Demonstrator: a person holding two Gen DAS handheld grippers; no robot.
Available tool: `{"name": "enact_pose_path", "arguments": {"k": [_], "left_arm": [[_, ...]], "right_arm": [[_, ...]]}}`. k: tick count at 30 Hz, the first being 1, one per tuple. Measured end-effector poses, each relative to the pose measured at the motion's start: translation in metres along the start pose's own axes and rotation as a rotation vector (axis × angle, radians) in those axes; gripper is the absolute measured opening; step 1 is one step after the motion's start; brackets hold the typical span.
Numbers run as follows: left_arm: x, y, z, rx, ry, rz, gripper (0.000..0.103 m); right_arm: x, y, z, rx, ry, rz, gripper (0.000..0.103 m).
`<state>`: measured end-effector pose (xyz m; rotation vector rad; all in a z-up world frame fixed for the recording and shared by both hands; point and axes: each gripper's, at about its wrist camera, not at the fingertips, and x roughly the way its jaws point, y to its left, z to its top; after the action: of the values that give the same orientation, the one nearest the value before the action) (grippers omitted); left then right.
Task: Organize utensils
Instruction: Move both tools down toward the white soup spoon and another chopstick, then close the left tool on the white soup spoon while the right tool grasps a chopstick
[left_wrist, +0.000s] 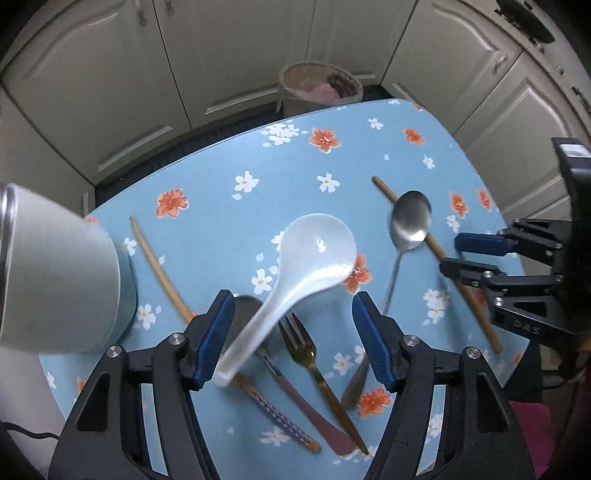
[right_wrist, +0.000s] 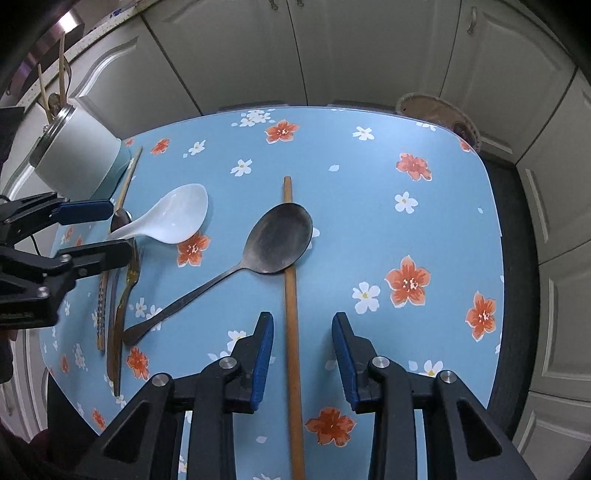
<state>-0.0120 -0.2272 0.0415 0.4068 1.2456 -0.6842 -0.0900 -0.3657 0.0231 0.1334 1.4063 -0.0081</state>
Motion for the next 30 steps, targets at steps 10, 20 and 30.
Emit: {"name": "enact_pose_path", "arguments": {"k": [10, 20, 30], "left_arm": [[0.019, -0.011, 0.012, 0.035, 0.050, 0.020, 0.048], [0.014, -0.018, -0.003, 0.018, 0.031, -0.053, 0.019], [-0.035, -0.006, -0.018, -0.087, -0.090, -0.133, 0.019]], "right_arm": [[0.005, 0.014, 0.010, -0.091, -0.003, -0.098, 0.011], [0.000, 0.002, 0.000, -0.077, -0.023, -0.073, 0.006], [-0.029, -0.020, -0.011, 0.022, -0.061, 0.018, 0.006]]}}
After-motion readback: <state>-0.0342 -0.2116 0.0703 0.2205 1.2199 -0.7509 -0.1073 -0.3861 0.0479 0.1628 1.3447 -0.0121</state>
